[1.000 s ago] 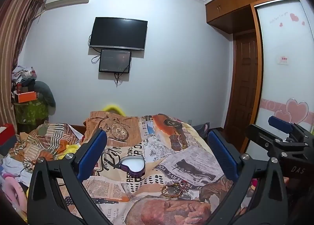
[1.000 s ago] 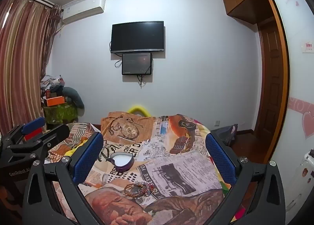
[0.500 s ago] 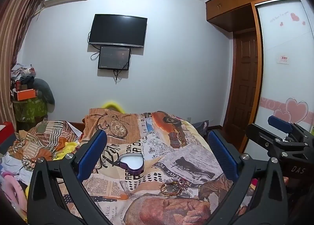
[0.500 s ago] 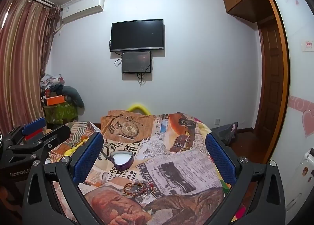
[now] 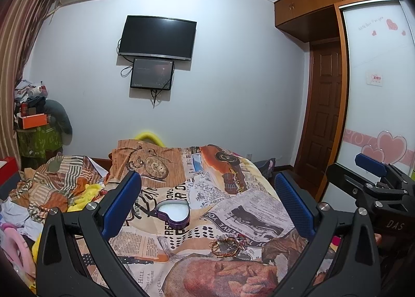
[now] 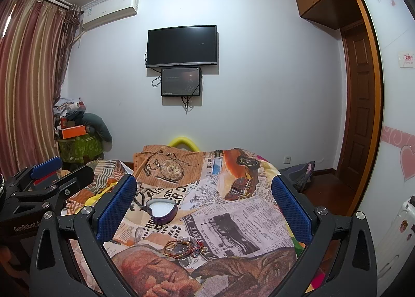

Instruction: Organize jewelry

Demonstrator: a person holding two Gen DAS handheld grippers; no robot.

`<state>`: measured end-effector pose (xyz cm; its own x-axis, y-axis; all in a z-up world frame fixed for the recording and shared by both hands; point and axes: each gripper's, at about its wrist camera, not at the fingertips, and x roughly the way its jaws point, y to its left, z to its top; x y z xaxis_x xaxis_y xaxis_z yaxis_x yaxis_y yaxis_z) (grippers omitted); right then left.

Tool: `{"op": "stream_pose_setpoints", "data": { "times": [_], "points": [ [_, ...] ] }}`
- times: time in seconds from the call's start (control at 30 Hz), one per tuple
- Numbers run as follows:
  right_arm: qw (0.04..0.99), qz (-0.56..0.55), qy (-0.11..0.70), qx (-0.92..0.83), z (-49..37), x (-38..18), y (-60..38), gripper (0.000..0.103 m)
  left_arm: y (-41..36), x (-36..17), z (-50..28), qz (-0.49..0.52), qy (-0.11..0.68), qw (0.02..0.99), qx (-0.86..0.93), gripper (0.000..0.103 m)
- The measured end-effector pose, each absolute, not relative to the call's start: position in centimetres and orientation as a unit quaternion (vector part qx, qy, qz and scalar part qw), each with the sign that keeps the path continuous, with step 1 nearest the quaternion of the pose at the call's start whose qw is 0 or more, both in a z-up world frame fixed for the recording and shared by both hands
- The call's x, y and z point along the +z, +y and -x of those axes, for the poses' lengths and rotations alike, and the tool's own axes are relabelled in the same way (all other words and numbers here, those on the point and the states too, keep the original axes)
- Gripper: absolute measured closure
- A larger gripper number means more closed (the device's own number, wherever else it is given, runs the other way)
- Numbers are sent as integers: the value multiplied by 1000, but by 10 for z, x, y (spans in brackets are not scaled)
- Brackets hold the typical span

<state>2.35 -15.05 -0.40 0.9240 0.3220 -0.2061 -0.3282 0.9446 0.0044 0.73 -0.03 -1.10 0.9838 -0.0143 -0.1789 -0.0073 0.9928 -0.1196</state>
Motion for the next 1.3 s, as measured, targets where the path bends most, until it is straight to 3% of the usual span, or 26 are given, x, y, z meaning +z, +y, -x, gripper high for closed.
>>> {"op": "stream_pose_setpoints", "data": {
  "times": [1.3],
  "points": [
    [980, 16, 110, 168, -22, -4, -148, 0, 0, -12, -11, 59, 102, 993, -1, 0]
  ]
}}
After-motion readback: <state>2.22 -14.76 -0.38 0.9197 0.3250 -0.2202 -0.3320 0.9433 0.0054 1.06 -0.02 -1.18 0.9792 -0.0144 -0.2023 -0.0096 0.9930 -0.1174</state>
